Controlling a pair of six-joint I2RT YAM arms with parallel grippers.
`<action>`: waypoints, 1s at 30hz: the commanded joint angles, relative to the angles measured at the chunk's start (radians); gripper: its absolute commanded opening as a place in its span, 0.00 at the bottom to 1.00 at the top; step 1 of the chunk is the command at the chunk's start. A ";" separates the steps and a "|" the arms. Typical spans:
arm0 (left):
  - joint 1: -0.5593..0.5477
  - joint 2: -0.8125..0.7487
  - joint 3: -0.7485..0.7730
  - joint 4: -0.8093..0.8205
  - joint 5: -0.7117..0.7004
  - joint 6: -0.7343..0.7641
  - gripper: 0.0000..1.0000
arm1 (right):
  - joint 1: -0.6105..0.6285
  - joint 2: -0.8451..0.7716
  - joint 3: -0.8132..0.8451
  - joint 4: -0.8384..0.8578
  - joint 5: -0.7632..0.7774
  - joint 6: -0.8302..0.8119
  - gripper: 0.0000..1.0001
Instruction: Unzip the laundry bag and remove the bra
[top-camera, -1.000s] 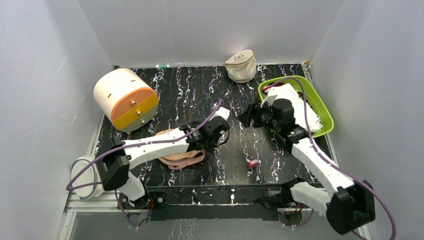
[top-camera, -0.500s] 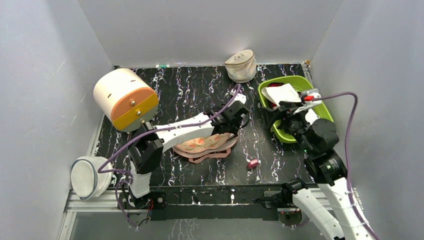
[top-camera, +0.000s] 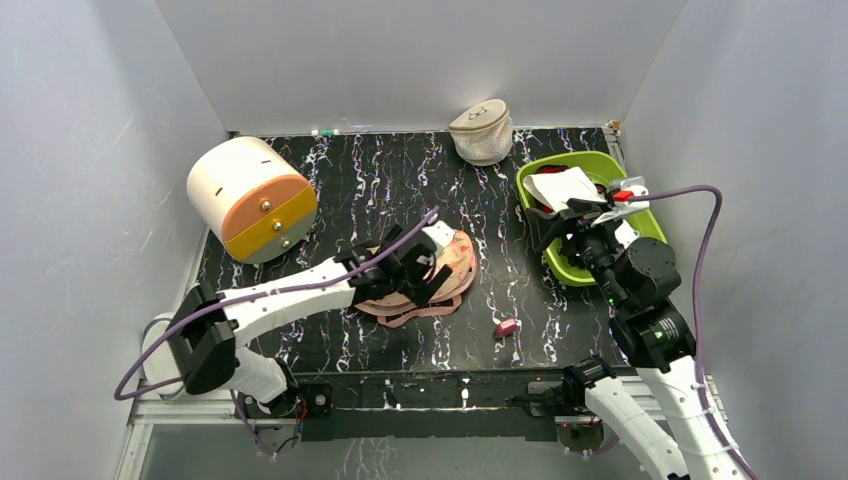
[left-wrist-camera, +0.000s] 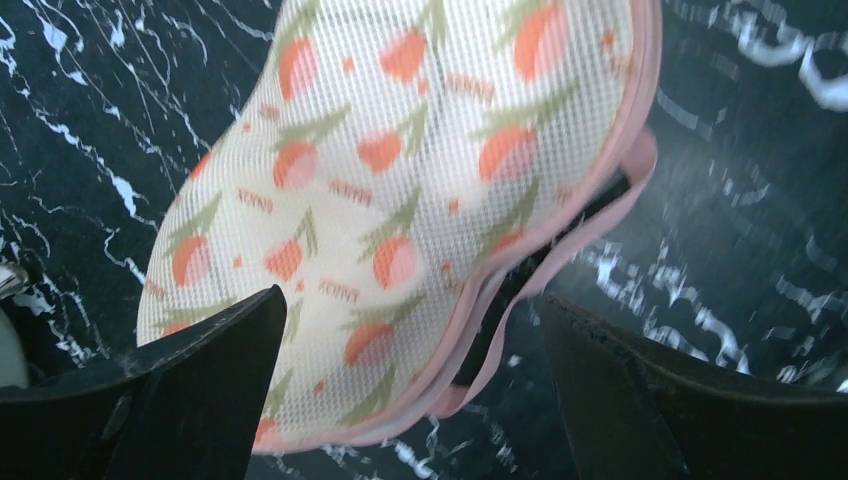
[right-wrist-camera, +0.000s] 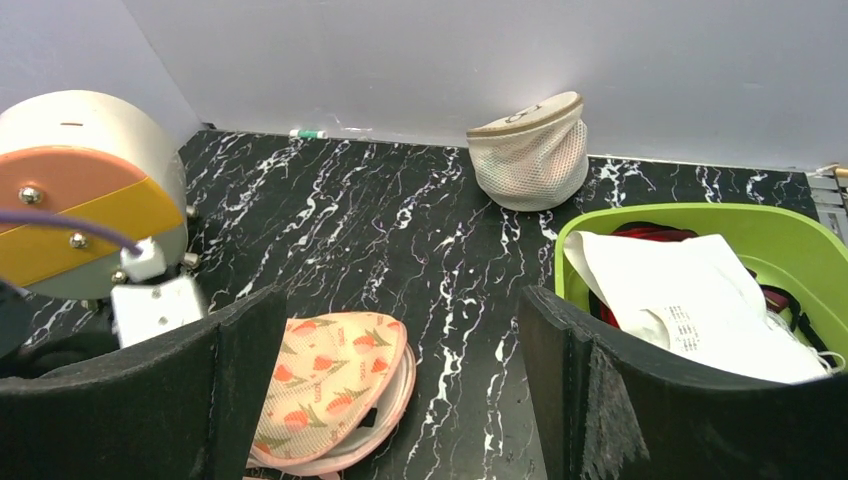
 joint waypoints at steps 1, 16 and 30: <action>-0.021 -0.105 -0.109 -0.019 0.028 0.211 0.96 | -0.002 0.029 -0.014 0.109 -0.017 0.001 0.84; -0.044 -0.020 -0.188 0.155 0.032 0.497 0.70 | -0.002 0.001 -0.029 0.077 -0.011 0.018 0.85; -0.049 0.076 -0.193 0.201 -0.130 0.475 0.54 | -0.002 0.008 -0.036 0.082 -0.021 0.024 0.85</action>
